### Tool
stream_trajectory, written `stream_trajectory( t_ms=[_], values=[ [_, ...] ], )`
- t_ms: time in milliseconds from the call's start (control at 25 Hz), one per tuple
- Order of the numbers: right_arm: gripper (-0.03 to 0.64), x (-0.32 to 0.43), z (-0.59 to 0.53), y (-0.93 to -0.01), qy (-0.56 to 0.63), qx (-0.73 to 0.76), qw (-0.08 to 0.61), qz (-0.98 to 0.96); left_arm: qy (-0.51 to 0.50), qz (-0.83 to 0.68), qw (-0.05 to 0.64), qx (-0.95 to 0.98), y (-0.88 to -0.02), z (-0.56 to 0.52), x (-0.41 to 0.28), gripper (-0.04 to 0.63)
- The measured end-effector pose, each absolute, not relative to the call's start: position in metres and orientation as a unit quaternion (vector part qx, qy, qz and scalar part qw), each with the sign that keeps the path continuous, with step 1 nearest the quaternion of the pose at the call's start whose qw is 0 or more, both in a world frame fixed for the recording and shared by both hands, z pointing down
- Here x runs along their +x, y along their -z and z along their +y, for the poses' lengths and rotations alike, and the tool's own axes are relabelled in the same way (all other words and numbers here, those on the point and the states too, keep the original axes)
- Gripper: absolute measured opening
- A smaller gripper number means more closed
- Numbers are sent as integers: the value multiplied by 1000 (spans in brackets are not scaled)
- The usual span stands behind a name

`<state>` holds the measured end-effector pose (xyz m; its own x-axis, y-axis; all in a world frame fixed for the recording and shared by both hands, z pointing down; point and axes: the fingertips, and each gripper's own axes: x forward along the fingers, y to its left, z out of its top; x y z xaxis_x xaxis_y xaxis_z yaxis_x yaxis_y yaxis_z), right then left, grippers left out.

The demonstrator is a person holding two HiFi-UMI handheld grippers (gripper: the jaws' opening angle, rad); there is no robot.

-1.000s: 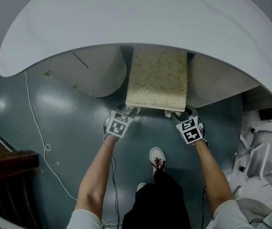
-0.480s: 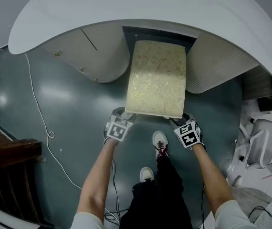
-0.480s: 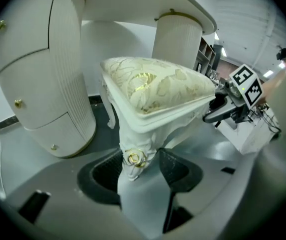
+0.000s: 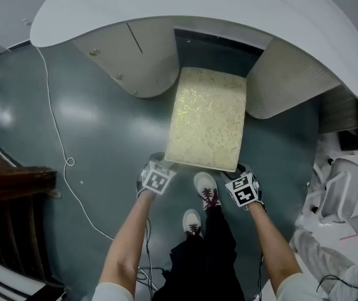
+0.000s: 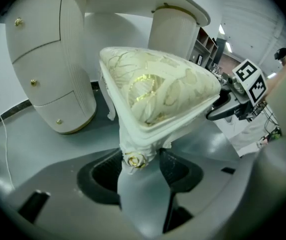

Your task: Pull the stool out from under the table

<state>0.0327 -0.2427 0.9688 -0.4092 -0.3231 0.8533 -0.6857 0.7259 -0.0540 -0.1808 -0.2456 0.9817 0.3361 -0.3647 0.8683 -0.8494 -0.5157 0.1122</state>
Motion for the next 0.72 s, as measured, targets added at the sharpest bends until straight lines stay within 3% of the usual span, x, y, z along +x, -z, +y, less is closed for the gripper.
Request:
stream_trajectory(
  t_ms=[720],
  values=[
    [258,31,-134,-966,-178,236,504,-812,-445,-396,321,736,-982,-144,-185,233]
  ],
)
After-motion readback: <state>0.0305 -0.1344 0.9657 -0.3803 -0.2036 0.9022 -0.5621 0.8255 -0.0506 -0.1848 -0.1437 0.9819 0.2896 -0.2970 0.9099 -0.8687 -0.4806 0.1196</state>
